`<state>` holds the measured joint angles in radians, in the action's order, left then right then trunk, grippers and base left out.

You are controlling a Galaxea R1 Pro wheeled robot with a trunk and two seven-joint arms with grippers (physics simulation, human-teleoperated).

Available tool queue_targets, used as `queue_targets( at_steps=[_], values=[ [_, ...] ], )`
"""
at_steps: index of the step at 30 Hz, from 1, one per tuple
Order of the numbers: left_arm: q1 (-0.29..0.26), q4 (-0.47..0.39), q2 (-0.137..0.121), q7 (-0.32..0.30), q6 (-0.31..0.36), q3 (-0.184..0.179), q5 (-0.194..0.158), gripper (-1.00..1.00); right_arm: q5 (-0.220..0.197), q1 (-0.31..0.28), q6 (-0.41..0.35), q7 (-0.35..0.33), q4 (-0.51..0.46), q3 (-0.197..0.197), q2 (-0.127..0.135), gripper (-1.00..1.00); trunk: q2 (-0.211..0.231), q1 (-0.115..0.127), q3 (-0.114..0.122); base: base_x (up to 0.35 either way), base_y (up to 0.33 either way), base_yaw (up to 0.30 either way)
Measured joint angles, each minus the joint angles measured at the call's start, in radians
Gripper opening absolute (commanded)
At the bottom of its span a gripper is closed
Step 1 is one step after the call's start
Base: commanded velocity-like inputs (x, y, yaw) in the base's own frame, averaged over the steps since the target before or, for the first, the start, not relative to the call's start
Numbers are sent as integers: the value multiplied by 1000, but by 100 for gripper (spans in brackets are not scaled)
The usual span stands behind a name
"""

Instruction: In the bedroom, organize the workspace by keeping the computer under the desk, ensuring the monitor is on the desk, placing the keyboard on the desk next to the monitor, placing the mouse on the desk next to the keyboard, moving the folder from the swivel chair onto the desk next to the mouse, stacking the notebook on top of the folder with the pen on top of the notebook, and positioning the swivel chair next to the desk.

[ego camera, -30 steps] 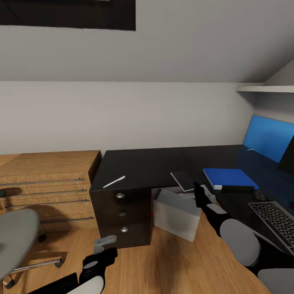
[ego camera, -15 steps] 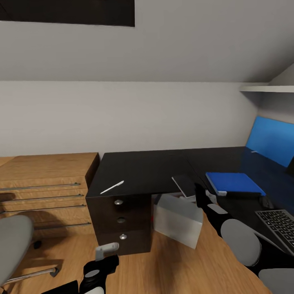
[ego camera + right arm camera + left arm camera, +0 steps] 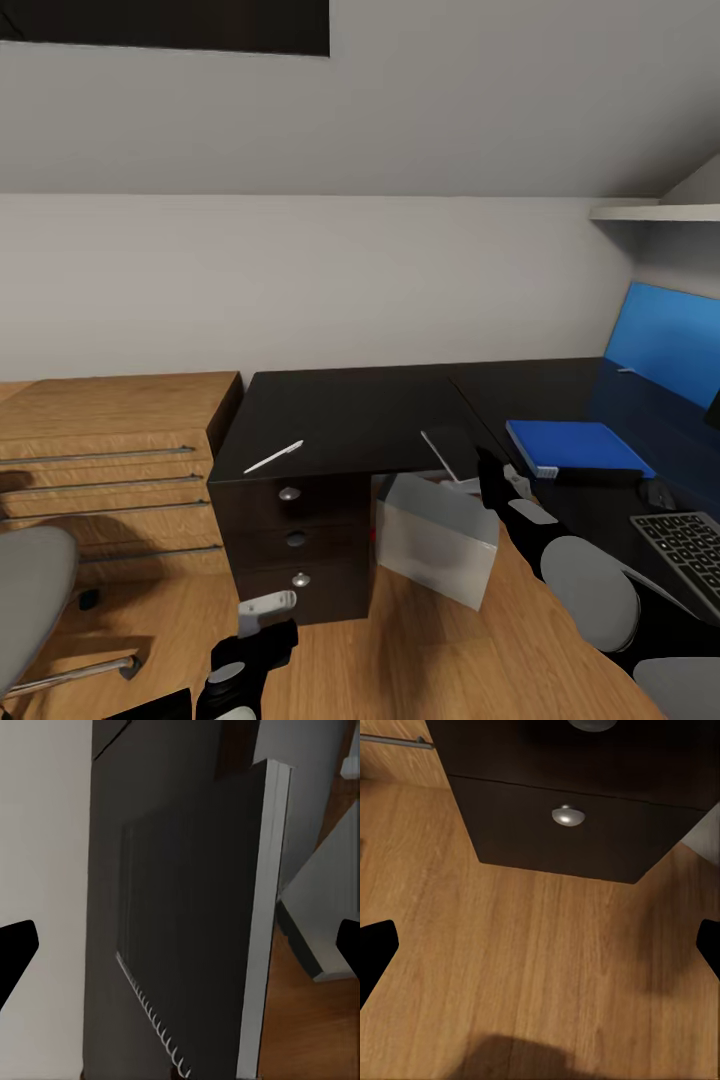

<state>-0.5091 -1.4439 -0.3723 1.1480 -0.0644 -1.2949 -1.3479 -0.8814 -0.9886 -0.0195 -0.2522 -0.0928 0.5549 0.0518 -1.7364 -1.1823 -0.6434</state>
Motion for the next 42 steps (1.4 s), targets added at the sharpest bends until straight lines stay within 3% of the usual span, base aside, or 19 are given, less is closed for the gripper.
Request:
queue_targets(
  at_steps=[11, 42],
  values=[
    [0, -6, 0, -3, -9, 0, 0, 100, 0, 0, 0, 3, 0, 0, 0, 100, -77, -42, -34, 1, 0, 0],
    [0, -1, -6, -7, -9, -10, -6, 100, 0, 0, 0, 3, 4, 0, -3, 100, -77, -42, -35, 36, 10, 0]
  ],
)
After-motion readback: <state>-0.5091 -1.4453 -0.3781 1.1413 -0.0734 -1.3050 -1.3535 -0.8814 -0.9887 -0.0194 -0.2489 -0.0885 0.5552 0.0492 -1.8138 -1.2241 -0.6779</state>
